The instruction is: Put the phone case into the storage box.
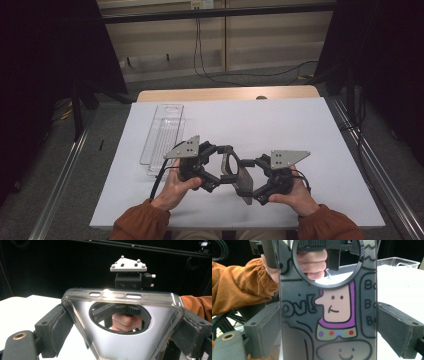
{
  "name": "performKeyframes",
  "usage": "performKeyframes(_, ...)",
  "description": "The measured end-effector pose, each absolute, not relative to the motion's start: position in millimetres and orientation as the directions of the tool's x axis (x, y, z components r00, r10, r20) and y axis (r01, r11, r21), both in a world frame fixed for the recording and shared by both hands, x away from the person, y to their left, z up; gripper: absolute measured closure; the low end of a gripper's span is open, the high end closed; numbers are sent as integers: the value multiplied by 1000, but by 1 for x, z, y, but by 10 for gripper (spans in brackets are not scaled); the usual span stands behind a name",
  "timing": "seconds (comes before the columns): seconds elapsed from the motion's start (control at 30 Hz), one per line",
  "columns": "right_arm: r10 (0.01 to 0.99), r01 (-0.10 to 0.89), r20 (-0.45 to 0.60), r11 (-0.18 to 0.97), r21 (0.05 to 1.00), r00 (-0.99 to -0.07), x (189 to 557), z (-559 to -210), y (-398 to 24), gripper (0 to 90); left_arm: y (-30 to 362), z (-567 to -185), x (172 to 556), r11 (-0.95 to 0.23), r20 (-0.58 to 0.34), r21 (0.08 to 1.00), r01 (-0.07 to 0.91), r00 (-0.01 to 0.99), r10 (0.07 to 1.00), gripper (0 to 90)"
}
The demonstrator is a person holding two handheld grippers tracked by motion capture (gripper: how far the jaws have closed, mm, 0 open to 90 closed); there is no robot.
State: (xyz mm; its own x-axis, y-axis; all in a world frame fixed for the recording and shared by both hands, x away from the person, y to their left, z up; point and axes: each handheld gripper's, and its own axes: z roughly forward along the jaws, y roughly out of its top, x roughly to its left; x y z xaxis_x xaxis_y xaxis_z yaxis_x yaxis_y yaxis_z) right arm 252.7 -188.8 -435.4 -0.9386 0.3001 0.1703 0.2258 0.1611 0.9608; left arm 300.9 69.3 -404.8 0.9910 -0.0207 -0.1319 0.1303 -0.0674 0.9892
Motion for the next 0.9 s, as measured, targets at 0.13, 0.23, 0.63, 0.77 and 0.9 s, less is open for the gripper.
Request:
performKeyframes(0.13, 300, 233, 179, 157, 960, -937, 253, -435, -189, 57, 70, -405, 302, -74, -133, 989, 132, 991, -12, 126)
performKeyframes(0.23, 311, 238, 184, 144, 961, -932, 253, -435, -190, 28, 72, -403, 302, -74, -134, 988, 134, 991, 9, 126)
performKeyframes(0.63, 375, 242, 182, 118, 963, -909, 253, -432, -201, 0, 83, -401, 307, -67, -140, 987, 147, 985, 101, 129)
performKeyframes(0.77, 397, 228, 163, 122, 966, -903, 251, -431, -206, 0, 85, -400, 306, -56, -156, 985, 164, 979, 129, 128)
performKeyframes(0.9, 454, 234, 161, 107, 966, -876, 250, -432, -213, 2, 86, -399, 305, -56, -158, 984, 168, 976, 148, 129)
